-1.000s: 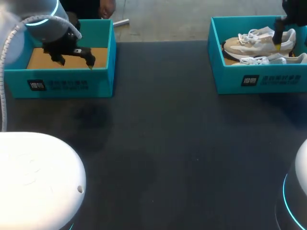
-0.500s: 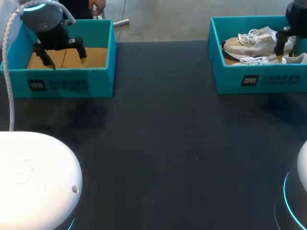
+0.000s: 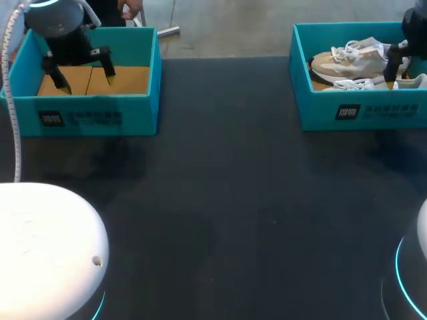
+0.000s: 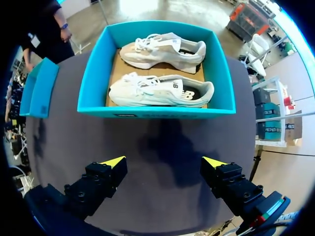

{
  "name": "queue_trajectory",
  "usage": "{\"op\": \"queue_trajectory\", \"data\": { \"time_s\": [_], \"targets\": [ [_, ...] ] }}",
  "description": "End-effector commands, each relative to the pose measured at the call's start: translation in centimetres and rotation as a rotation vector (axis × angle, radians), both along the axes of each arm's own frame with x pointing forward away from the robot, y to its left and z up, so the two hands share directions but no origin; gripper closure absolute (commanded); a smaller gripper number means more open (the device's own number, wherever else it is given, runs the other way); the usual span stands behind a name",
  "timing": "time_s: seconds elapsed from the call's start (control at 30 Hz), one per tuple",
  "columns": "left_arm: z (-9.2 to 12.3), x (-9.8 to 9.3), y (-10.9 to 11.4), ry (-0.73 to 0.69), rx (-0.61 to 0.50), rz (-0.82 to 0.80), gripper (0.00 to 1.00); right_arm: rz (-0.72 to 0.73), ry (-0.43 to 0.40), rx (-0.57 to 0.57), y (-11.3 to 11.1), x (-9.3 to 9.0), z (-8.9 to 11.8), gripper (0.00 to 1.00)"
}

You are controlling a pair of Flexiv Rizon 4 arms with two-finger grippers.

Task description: Take the shoe out of the shoebox, open the shoe tongue, remove and reinsert the insole, then place the shoe into the shoebox

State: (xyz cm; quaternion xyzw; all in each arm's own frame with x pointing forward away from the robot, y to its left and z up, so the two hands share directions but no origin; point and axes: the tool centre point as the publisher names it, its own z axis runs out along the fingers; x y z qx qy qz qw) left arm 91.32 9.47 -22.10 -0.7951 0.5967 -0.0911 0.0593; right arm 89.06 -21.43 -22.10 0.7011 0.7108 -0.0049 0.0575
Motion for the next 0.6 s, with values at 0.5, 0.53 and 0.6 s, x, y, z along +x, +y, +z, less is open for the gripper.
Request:
{"op": "queue_trajectory", "data": {
  "time_s": [0.5, 0.53, 0.6],
  "targets": [
    [0.1, -2.1, -0.4, 0.117, 0.072, -0.181, 0.0, 0.037, 0.039, 0.04, -1.3, -0.9, 0.2, 0.0],
    [0.1, -2.3, -0.3, 0.122, 0.072, -0.197, 0.0, 0.039, 0.037, 0.037, -1.4, -0.9, 0.3, 0.0],
    [0.2, -2.7, -0.1, 0.136, 0.072, -0.233, 0.0, 0.049, 0.036, 0.03, -1.4, -0.8, 0.4, 0.0]
  ]
}}
